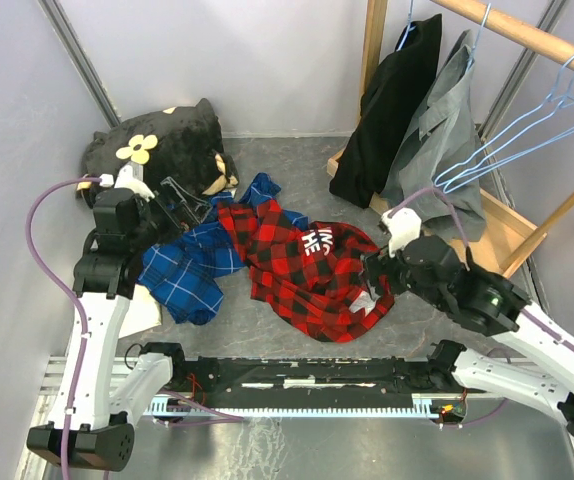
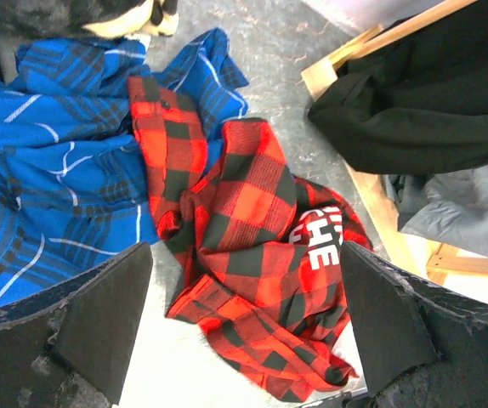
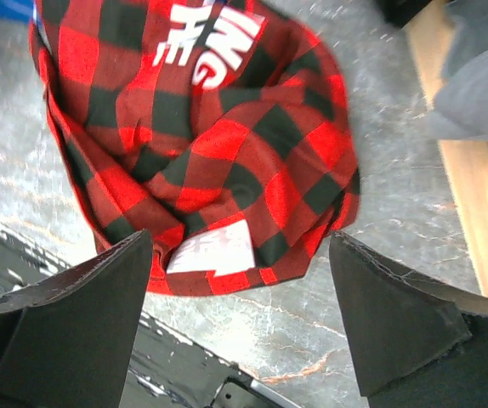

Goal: Place the shirt on the hanger
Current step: Adjust the shirt at the center of the board.

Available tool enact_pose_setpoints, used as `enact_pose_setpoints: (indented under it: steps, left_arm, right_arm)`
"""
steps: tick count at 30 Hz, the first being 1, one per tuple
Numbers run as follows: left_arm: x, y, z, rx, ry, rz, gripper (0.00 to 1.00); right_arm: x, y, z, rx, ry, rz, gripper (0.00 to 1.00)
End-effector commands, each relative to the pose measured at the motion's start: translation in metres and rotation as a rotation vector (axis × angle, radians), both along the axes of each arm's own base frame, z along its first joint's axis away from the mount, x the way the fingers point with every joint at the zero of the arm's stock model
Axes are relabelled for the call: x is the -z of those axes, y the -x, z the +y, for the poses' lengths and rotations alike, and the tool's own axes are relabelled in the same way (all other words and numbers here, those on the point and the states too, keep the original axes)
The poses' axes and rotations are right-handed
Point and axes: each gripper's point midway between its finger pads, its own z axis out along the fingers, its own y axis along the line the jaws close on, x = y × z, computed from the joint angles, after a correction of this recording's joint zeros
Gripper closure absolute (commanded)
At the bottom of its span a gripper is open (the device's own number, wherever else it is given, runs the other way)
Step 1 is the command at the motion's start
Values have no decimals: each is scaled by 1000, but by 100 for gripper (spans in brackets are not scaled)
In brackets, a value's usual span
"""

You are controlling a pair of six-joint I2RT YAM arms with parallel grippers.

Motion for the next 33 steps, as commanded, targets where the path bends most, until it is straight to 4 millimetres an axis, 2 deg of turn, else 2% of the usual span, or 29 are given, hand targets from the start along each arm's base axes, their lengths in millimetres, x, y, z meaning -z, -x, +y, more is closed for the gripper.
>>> enact_pose_setpoints:
  steps: [1, 8, 16, 26, 31, 33]
  left_arm:
    - [-6, 1, 0, 32, -49, -56, 3]
    - [-8, 3, 8, 6, -89, -71, 3]
    - [11, 3, 7, 12, -90, -26, 3]
    - [44, 0, 3, 53, -103, 10, 3]
    - [49, -1, -5, 114, -107, -25, 3]
    - [50, -1, -7, 133, -111, -37, 3]
  right_arm:
    - [-45, -22, -10, 148, -37, -98, 8]
    - [-35, -35, 9, 150, -23, -69, 8]
    - [-27, -42, 13, 207, -43, -59, 6]
    - [-15, -56, 20, 335, -47, -11, 5]
    - [1, -58, 35, 316, -26, 50, 5]
    - [10, -56, 35, 326, 4, 83, 5]
